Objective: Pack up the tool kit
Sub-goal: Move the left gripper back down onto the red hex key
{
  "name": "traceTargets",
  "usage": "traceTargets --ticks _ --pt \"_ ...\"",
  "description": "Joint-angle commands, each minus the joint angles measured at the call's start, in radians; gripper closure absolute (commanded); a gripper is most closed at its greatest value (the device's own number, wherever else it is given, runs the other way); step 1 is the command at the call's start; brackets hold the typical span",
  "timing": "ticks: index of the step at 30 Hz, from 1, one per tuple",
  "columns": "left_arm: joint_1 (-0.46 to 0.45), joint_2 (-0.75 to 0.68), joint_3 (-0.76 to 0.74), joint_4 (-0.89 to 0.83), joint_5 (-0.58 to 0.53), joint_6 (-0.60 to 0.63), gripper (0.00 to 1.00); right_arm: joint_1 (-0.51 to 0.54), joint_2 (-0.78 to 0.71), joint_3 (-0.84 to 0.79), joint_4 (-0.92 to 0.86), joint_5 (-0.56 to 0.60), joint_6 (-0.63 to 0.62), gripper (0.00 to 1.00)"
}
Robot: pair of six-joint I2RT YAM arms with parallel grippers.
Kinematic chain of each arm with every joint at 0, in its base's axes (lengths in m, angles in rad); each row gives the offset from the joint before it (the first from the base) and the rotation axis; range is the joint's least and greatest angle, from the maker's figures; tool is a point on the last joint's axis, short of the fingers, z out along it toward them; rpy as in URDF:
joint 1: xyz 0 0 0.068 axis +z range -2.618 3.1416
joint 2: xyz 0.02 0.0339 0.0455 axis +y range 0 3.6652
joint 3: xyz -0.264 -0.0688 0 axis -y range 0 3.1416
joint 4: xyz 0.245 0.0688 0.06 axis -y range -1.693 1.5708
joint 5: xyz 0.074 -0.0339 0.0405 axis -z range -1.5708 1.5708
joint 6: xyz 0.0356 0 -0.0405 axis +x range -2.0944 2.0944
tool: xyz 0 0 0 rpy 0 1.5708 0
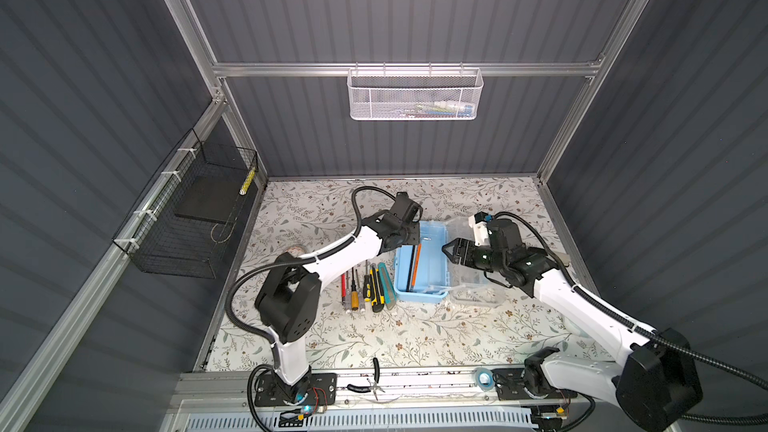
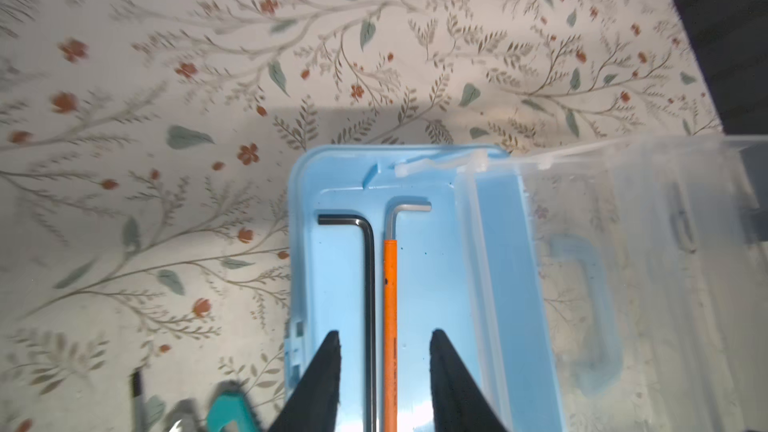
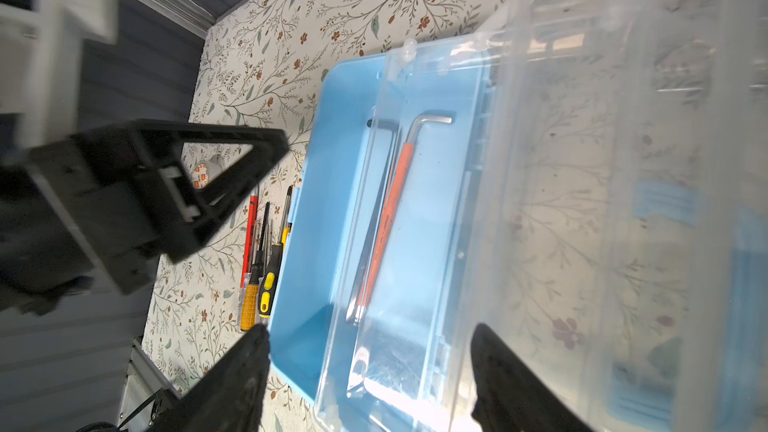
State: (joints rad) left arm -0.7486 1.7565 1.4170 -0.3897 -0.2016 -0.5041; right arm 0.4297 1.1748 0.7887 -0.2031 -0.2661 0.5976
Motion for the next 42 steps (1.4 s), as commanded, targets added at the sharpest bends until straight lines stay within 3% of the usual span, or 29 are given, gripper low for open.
traceTargets --ticks 1,9,17,28,42 --pt "0.023 -0.129 -0.096 -0.086 -0.122 0.05 0.62 -0.002 -0.038 0.01 -0.021 -0.023 -0.013 0.24" --pt "0.212 -0.316 -0.33 -0.15 -0.123 0.079 0.61 0.05 -0.047 0.05 -0.045 -0.026 -0.028 0.25" --pt "0.337 -0.289 -0.492 -0.041 -0.038 0.086 0.64 0.085 0.007 0.063 -0.03 -0.027 -0.02 0.25" --pt "0.369 -0.186 -0.546 0.067 0.015 0.06 0.73 0.11 0.021 0.051 -0.012 -0.03 0.0 0.25" --pt "0.389 -0.096 -0.551 0.101 0.005 0.057 0.8 0.111 0.058 0.054 -0.01 -0.024 -0.007 0.25"
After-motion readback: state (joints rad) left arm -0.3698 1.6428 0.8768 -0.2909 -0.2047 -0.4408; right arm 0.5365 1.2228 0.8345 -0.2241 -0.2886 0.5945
